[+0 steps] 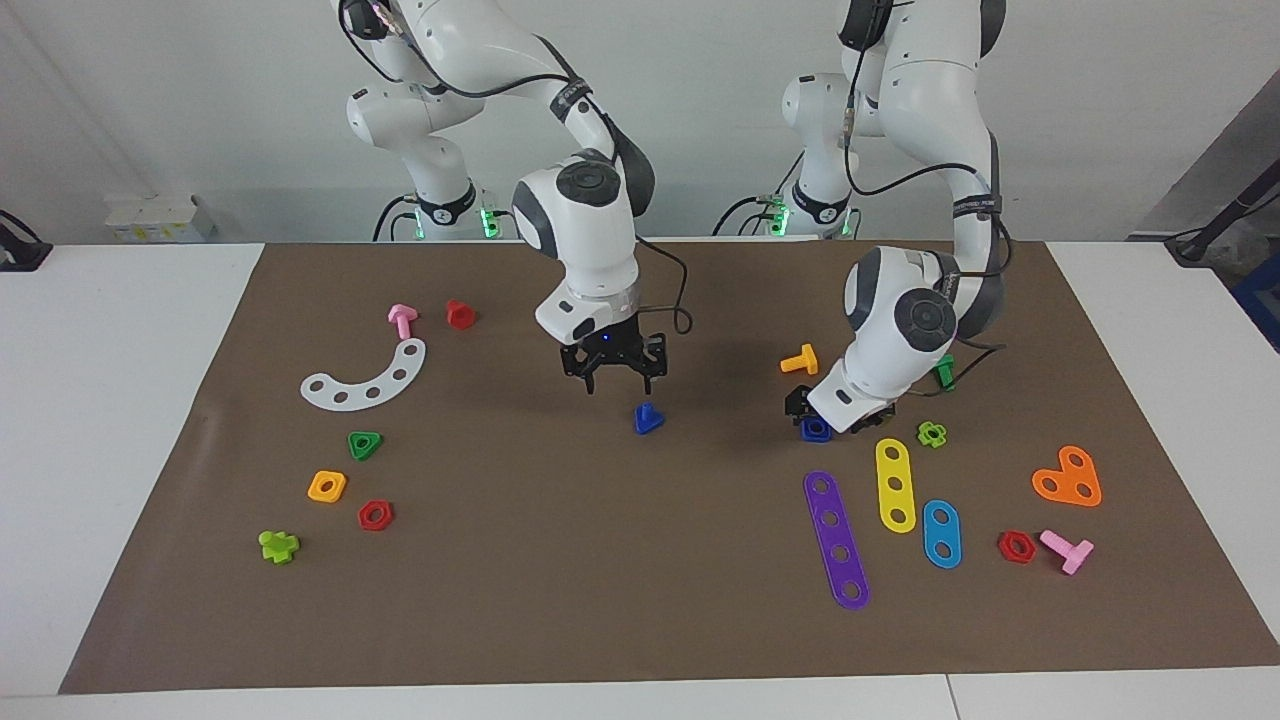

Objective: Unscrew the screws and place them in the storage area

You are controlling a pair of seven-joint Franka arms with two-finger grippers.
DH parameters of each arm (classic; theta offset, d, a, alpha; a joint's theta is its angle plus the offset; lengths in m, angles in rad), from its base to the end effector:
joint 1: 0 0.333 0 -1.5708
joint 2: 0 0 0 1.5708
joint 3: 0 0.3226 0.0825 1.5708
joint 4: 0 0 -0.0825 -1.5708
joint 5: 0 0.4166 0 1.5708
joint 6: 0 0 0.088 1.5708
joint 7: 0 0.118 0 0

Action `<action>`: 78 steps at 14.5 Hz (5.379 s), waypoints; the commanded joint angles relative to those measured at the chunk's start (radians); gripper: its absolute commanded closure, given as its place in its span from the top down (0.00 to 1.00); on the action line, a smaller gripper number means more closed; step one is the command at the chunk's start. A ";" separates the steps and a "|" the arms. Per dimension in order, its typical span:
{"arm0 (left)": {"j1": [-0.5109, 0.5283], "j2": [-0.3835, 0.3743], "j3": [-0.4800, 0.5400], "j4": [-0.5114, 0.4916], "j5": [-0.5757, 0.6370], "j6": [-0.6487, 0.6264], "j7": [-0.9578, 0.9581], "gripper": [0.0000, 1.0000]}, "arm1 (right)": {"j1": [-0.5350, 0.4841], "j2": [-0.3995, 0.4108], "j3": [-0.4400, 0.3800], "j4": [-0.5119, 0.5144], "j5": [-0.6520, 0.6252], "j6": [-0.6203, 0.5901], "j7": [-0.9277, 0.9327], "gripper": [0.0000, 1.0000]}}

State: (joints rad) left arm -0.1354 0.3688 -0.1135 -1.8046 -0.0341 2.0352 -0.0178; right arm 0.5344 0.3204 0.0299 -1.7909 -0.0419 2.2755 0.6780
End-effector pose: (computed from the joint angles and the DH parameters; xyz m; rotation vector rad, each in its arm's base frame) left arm 0.6345 -0.1595 0.3086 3.0648 -0.3214 -0.2228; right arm 0.5808 0.3644 0.3676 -3.0545 0.1398 -0.2270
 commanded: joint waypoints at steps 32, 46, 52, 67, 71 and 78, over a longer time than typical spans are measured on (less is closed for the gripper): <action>0.223 -0.338 0.002 0.257 0.085 -0.516 0.076 1.00 | -0.299 -0.122 -0.004 -0.194 -0.101 0.041 -0.135 0.00; 0.224 -0.323 0.012 0.303 0.068 -0.503 0.076 1.00 | -0.473 -0.104 -0.002 -0.317 -0.085 0.154 -0.328 0.00; 0.232 -0.324 0.014 0.303 0.059 -0.497 0.076 1.00 | -0.473 -0.106 -0.004 -0.315 -0.062 0.150 -0.328 0.78; 0.232 -0.327 0.014 0.303 0.059 -0.486 0.076 1.00 | -0.513 -0.285 -0.015 0.083 0.025 -0.414 -0.460 0.99; 0.232 -0.327 0.014 0.303 0.060 -0.474 0.075 1.00 | -0.542 -0.282 -0.015 0.243 0.028 -0.598 -0.509 0.99; 0.240 -0.332 0.014 0.294 -0.023 -0.481 0.076 1.00 | -0.519 -0.325 -0.002 0.240 0.025 -0.737 -0.500 1.00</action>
State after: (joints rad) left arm 0.0914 0.0553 -0.1003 -1.4952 -0.0170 1.5515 0.0571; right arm 0.0145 0.0130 0.0204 -1.5308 -0.0410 1.5539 0.1993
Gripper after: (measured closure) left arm 0.000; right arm 0.000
